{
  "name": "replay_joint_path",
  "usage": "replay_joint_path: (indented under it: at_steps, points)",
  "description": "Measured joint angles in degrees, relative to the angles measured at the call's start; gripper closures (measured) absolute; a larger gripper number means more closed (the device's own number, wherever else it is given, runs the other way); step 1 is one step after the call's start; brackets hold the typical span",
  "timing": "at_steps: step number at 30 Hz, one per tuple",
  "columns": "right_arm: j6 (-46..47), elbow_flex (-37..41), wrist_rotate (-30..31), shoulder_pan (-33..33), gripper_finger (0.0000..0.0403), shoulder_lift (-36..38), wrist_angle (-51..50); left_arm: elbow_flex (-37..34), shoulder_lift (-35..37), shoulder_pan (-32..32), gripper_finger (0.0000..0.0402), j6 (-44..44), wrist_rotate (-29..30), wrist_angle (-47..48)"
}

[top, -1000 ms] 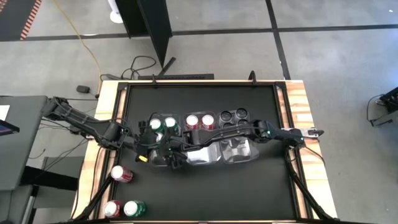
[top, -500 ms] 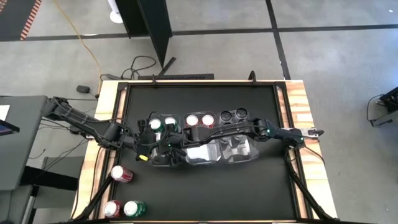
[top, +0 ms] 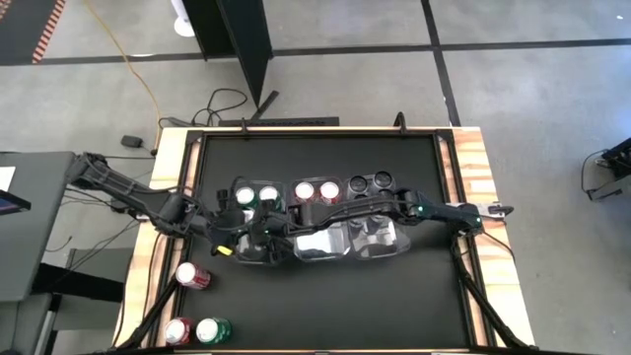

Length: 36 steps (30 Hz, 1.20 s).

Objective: Sort soda cans
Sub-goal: Put the green soda can into the left transparent bin

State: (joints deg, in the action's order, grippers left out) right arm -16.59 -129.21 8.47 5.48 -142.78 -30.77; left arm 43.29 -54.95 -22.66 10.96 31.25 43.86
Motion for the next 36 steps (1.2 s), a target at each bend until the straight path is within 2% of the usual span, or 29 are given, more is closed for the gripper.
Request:
replay_joint_path:
  at_steps: [10,19,23,28,32,36]
  points:
    - [-0.6,0.0,0.5,-0.2,0.0398,-0.9,4.0,0.0,4.5,-2.6,0.012,0.3,2.0,-0.3]
    - [-1.9,0.0,2.0,0.0,0.0398,-0.9,5.5,0.0,5.2,-4.0,0.012,0.5,2.7,-0.4]
    - [-4.0,0.0,2.5,1.1,0.0398,-0.6,6.1,0.0,5.2,-4.6,0.012,0.4,5.1,-0.4]
    - [-5.8,-2.2,2.4,3.0,0.0398,0.3,5.0,0.0,5.9,-5.2,0.012,0.2,6.0,-1.6]
    - [-7.3,-5.5,2.4,4.5,0.0398,0.3,1.1,0.0,6.9,-6.0,0.012,0.2,7.8,-2.5]
    - [-7.7,-5.4,2.4,6.1,0.0398,1.9,-2.8,0.0,8.2,-7.3,0.012,0.3,9.5,-4.5]
